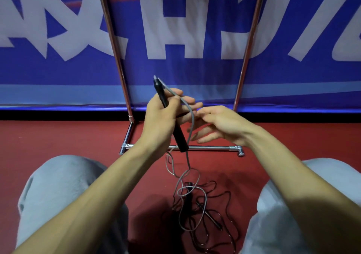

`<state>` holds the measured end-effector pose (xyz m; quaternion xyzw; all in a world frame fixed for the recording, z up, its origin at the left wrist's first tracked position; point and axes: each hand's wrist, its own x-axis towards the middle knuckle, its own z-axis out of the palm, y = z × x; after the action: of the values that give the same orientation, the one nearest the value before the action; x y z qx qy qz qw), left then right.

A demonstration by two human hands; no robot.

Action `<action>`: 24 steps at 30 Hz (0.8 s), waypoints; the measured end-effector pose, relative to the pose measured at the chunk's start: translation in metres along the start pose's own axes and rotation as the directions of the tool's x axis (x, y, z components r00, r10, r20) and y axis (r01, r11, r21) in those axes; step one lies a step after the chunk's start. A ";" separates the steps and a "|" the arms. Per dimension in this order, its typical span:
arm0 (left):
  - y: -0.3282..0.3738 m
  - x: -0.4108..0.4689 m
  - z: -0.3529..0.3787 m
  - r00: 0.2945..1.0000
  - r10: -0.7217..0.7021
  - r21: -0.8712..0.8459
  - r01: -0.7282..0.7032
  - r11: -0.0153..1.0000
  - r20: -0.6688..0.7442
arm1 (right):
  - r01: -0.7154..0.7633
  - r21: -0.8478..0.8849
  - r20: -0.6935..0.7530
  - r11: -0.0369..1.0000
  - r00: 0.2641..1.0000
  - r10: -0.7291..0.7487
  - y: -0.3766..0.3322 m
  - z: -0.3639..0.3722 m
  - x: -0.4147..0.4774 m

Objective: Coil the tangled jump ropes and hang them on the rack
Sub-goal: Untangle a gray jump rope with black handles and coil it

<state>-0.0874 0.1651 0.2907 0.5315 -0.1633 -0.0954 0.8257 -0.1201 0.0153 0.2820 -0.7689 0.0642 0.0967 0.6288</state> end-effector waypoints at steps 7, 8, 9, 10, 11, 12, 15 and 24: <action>0.019 0.012 -0.015 0.980 -0.098 -0.348 0.031 0.937 -0.176 | 0.060 -0.194 0.276 0.979 0.961 -0.005 0.008 0.012 0.000; 0.021 0.013 -0.018 0.977 -0.115 -0.397 0.036 0.917 -0.178 | 0.084 -0.213 0.268 0.974 0.963 -0.025 0.011 0.017 0.001; 0.022 0.013 -0.019 0.976 -0.131 -0.437 0.042 0.899 -0.175 | 0.105 -0.228 0.240 0.968 0.970 -0.049 0.014 0.023 0.002; 0.023 0.014 -0.020 0.975 -0.145 -0.470 0.050 0.881 -0.167 | 0.121 -0.243 0.197 0.963 0.978 -0.073 0.018 0.030 0.004; 0.024 0.014 -0.021 0.975 -0.159 -0.500 0.061 0.864 -0.156 | 0.136 -0.273 0.145 0.952 0.984 -0.099 0.022 0.036 0.007; 0.024 0.014 -0.021 0.975 -0.175 -0.532 0.076 0.843 -0.138 | 0.157 -0.335 0.091 0.929 0.987 -0.134 0.026 0.040 0.010; 0.023 0.014 -0.022 0.975 -0.214 -0.609 0.132 0.782 -0.064 | 0.233 -0.532 -0.005 0.814 0.961 -0.278 0.029 0.047 0.016; 0.022 0.019 -0.026 0.986 -0.128 -0.335 0.086 0.938 -0.106 | 0.204 -0.065 -0.146 0.977 0.966 -0.211 0.005 0.031 0.005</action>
<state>-0.0606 0.1903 0.3035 0.3992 -0.0634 -0.1325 0.9050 -0.1180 0.0446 0.2699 -0.7918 0.0286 -0.0269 0.6095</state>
